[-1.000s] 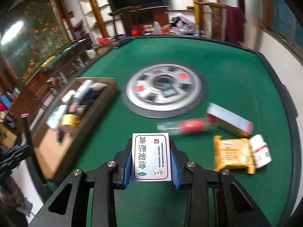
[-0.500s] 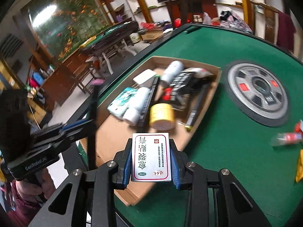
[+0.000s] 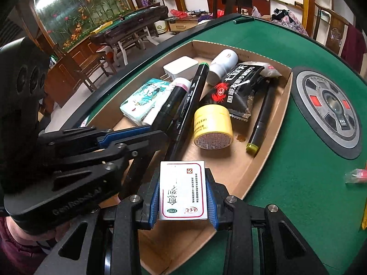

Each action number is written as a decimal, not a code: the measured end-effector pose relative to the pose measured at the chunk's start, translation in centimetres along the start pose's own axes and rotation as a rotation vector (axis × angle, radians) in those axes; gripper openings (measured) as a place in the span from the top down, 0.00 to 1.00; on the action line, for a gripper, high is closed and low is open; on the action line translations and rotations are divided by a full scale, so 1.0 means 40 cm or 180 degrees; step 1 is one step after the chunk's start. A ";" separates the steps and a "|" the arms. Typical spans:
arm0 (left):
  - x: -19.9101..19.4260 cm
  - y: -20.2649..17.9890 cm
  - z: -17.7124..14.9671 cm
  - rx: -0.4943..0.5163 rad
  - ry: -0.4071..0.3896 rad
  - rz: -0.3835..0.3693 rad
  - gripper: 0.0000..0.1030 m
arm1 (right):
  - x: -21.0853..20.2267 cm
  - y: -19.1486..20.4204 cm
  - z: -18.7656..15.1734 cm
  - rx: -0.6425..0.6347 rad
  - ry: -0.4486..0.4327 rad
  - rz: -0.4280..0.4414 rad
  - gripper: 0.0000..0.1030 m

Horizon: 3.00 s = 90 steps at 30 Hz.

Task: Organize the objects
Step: 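Lower the marker into the box with the left tool while the right tool drops the medicine box there, then move both open tools back over the remaining items on the table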

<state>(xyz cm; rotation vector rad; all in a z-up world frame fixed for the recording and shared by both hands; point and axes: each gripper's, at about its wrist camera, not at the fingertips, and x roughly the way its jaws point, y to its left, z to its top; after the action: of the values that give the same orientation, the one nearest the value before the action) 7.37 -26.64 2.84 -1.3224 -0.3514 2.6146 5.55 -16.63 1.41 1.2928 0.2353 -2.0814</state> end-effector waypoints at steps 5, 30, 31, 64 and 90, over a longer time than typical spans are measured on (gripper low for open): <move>-0.021 -0.007 -0.015 0.0072 -0.0029 0.0045 0.85 | 0.006 0.001 0.006 -0.0076 0.0050 -0.0034 0.63; -0.226 -0.011 -0.064 -0.0263 -0.0581 0.0089 0.19 | -0.118 -0.085 -0.026 0.0290 -0.0376 0.0002 0.25; -0.229 -0.014 -0.067 -0.0270 -0.0586 0.0091 0.19 | -0.131 -0.099 -0.030 0.0343 -0.0421 0.0017 0.25; -0.159 -0.314 -0.057 0.0351 -0.0452 0.0159 0.19 | -0.311 -0.361 -0.165 0.0728 -0.1060 -0.1351 0.14; -0.013 -0.510 -0.046 0.0782 -0.0041 0.0133 0.19 | -0.378 -0.573 -0.258 0.1162 -0.1032 -0.1600 0.14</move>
<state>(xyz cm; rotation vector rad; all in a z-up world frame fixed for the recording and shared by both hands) 10.43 -7.09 8.20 -1.2429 -0.0026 2.5990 3.18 12.39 4.88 1.1498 0.0335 -2.8313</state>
